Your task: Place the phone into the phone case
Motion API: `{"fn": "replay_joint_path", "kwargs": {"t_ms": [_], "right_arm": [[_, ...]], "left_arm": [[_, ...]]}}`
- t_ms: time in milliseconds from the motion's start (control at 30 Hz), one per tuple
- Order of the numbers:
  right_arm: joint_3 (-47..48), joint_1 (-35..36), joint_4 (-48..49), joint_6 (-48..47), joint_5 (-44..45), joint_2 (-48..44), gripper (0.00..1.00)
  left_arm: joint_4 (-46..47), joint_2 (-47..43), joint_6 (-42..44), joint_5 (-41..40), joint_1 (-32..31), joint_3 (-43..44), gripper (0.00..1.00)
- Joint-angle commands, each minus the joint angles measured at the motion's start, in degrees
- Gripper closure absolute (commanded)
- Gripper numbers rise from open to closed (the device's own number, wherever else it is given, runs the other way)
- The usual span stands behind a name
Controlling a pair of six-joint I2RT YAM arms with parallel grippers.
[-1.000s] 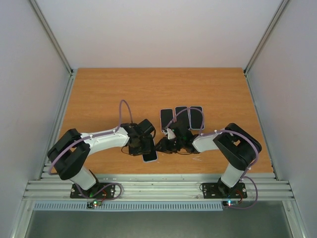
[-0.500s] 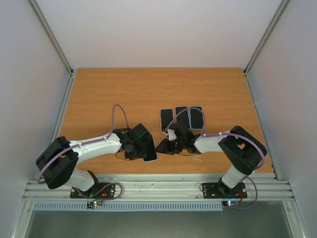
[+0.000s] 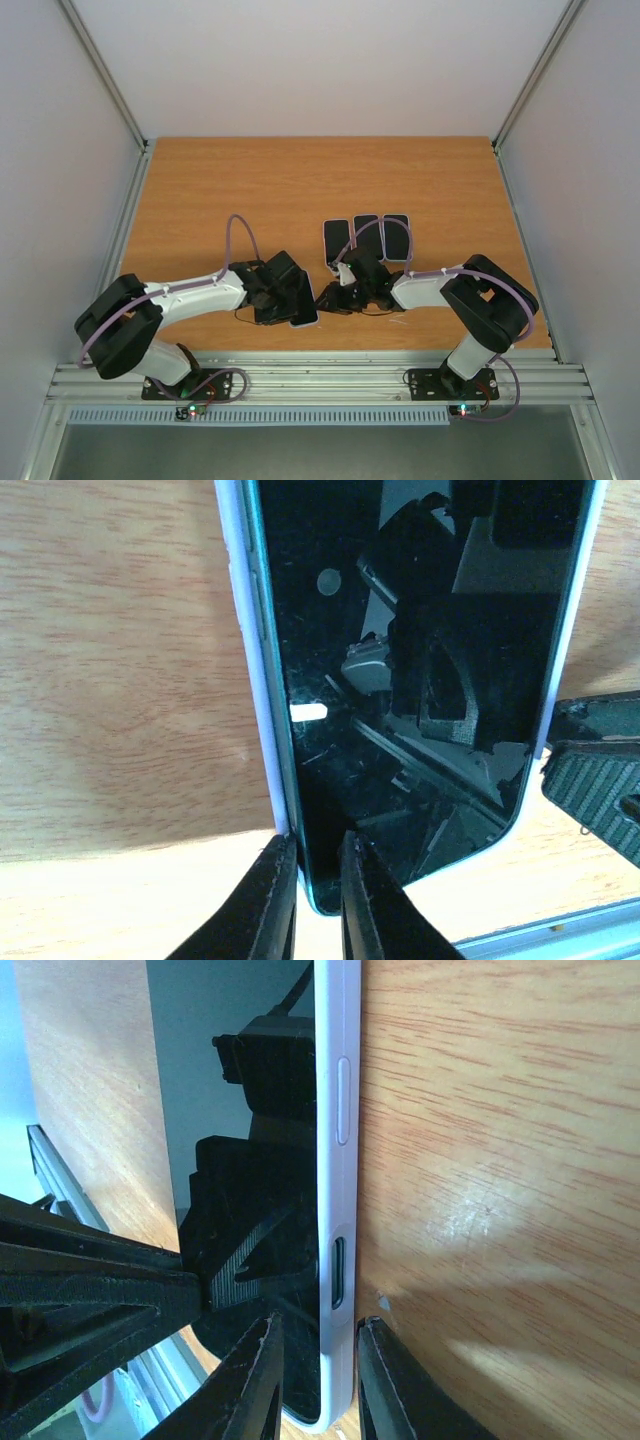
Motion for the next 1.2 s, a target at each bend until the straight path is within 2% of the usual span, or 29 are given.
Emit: {"fn": "replay_joint_path", "kwargs": {"t_ms": [0, 233, 433, 500, 600, 733, 833, 1000, 1167], "right_arm": [[-0.1, 0.6, -0.9, -1.5, 1.6, -0.4, 0.78], [0.3, 0.6, -0.7, -1.8, 1.5, 0.4, 0.78], [1.1, 0.7, -1.2, -2.0, 1.7, 0.6, 0.78], [1.4, 0.7, -1.9, -2.2, 2.2, 0.0, 0.78], [1.8, 0.7, -3.3, -2.8, 3.1, -1.1, 0.78], [3.6, 0.7, -7.4, -5.0, 4.3, -2.7, 0.78], [5.9, 0.7, -10.2, -7.5, 5.5, -3.7, 0.78], [10.5, 0.3, -15.2, -10.4, 6.5, -3.1, 0.77], [13.8, -1.6, -16.8, -11.8, 6.5, -0.6, 0.76]], "left_arm": [[-3.0, 3.8, 0.7, 0.1, -0.4, -2.0, 0.87], [-7.6, 7.1, 2.7, -2.6, -0.4, -2.4, 0.86], [-11.5, 11.4, 4.7, -6.5, -0.4, 0.8, 0.63], [-13.6, 12.8, 6.0, -8.2, -0.4, 2.1, 0.59], [-14.5, 12.9, 6.4, -9.8, -0.5, 2.2, 0.59], [-13.1, 8.4, 6.0, -9.9, 0.0, 2.4, 0.59], [-11.3, 3.6, 6.6, -8.9, 2.1, 3.6, 0.53], [-3.1, -3.9, 7.7, -4.1, 8.4, 3.0, 0.41], [1.0, -3.6, 10.7, 0.6, 14.3, 4.5, 0.38]]}}
